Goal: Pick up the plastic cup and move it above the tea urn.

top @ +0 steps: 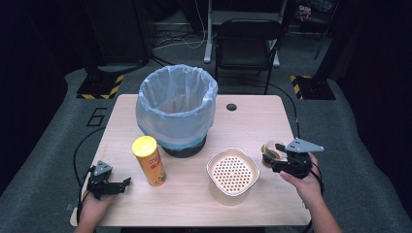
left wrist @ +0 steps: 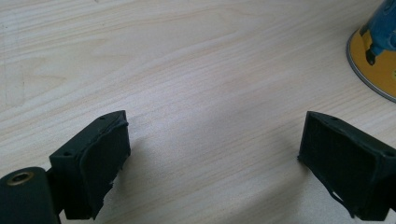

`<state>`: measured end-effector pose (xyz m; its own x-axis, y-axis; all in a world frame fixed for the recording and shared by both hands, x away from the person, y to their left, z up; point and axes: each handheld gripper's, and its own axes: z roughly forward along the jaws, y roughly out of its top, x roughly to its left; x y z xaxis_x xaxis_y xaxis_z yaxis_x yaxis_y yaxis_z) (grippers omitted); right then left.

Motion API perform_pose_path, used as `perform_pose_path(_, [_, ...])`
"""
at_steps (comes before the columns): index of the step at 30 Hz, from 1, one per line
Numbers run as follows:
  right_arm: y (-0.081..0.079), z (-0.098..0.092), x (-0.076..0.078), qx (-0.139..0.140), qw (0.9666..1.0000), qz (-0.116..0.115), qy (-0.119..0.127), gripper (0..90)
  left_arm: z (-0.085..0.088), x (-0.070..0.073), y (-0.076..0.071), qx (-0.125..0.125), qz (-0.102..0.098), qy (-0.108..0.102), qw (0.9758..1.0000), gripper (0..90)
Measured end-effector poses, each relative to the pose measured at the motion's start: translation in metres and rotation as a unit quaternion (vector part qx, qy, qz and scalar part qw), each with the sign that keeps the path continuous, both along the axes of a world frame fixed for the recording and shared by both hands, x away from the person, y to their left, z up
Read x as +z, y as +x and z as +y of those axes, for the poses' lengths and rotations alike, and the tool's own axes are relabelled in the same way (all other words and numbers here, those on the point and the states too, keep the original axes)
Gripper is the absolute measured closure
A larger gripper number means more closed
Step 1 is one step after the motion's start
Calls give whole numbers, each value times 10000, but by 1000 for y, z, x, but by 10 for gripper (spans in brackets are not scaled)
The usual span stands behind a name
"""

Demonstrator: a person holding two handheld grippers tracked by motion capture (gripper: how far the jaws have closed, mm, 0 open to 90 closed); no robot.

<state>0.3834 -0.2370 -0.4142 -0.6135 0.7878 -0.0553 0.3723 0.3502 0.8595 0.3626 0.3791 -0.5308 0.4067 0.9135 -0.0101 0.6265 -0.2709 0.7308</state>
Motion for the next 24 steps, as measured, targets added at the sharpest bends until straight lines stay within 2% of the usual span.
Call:
perform_pose_path(9, [8, 8, 4, 103, 9999, 101, -41, 340, 0, 0, 0, -2, 2, 5, 10000, 84])
perform_pose_path(13, [9, 11, 7, 178, 9998, 107, 13, 341, 0, 0, 0, 11, -19, -4, 10000, 84])
perform_pose_path(24, [14, 21, 13, 322, 9994, 3, -116, 346, 0, 0, 0, 8, -18, 1, 10000, 85])
